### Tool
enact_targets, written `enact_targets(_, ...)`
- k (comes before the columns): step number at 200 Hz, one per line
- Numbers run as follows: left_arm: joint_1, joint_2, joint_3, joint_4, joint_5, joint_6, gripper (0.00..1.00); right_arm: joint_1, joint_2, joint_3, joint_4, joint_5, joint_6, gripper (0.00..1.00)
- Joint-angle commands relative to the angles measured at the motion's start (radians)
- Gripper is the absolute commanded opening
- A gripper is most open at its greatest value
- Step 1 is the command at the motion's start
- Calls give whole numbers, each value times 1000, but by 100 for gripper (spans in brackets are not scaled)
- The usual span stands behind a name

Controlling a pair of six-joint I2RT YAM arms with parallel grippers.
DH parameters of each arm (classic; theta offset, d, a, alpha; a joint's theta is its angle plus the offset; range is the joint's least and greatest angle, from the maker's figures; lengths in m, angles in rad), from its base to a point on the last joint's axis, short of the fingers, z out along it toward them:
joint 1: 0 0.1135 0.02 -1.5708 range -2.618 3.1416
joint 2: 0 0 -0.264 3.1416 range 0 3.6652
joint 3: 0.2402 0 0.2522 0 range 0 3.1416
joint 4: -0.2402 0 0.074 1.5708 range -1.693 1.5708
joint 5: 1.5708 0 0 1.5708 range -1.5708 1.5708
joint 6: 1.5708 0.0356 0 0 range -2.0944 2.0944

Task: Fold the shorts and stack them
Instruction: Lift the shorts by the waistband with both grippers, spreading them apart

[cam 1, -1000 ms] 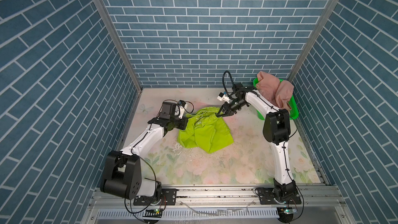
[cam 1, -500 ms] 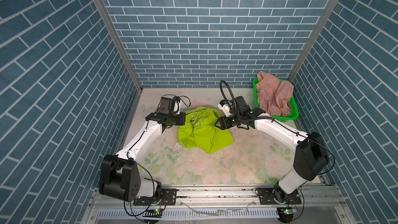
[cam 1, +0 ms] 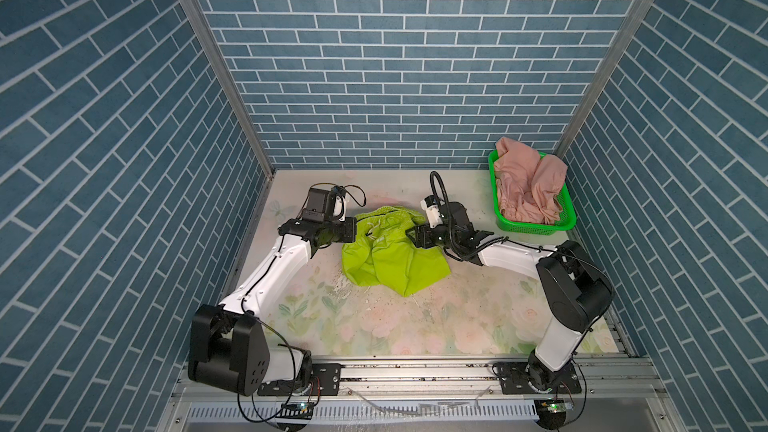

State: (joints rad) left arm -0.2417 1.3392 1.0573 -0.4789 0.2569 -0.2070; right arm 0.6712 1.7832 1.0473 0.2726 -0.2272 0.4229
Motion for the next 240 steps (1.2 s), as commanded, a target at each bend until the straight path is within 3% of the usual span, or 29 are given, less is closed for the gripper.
enact_targets(1,4,-34,-8,-24,-21,2,0,1,54,56,116,9,31,69)
enact_targets(15,4,-39,-5,-33,-24,9,0,-2,80,84,113,17,45,66)
enact_targets(36,4,-49,-8,-31,-31,13,0,-2,104,137,44,20,25,52)
enact_targets(46,4,-52,-7,-30,-33,15,0,-2,108,157,6,29,9,40)
enact_targets(69,4,-51,7,-27,-29,17,0,-11,110,187,-51,32,-21,0)
enact_targets(110,4,-63,26,-33,-37,20,0,-41,37,194,-133,11,-73,0)
enact_targets(152,4,-45,120,-125,-90,42,0,-44,-71,299,-457,19,-251,0)
enact_targets(197,4,-36,432,-379,-186,124,0,-46,-226,540,-854,231,-444,0)
enact_targets(240,4,-48,737,-521,-67,195,0,-37,-347,749,-1093,246,-566,0)
